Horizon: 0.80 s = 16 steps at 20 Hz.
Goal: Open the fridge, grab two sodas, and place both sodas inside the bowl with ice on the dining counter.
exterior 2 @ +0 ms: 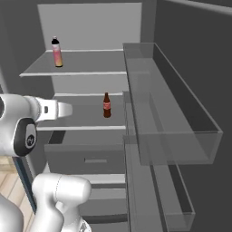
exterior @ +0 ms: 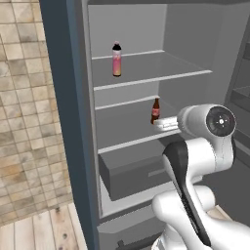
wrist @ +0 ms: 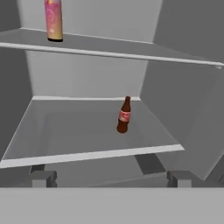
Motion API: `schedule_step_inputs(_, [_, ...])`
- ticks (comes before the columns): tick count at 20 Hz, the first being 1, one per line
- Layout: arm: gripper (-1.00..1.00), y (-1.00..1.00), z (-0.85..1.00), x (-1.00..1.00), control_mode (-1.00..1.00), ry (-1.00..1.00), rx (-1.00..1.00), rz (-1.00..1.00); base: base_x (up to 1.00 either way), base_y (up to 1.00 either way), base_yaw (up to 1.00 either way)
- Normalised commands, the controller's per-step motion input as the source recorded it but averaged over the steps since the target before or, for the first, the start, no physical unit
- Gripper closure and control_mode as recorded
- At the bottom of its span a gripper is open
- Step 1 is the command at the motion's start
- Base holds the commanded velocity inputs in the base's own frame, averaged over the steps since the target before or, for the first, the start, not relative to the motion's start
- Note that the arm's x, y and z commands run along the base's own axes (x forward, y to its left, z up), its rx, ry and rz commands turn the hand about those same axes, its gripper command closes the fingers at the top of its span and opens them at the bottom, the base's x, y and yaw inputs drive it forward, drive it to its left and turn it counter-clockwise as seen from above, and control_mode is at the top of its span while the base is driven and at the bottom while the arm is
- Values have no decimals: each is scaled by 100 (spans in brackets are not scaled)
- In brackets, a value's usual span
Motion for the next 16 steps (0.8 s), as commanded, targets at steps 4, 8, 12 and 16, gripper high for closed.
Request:
schedule_step_inputs(4, [-100, -22, -24, 0, -100, -20, 0, 6, 0, 0, 0])
schedule_step_inputs(8, [-100, -29, -41, 0, -100, -17, 0, 1, 0, 0, 0])
schedule_step_inputs(12, [-100, -27, -48, 6, -100, -6, 0, 1, 0, 0, 0])
schedule_step_inputs(16, [-100, -13, -44, 24, -100, 0, 2, 4, 0, 0, 0])
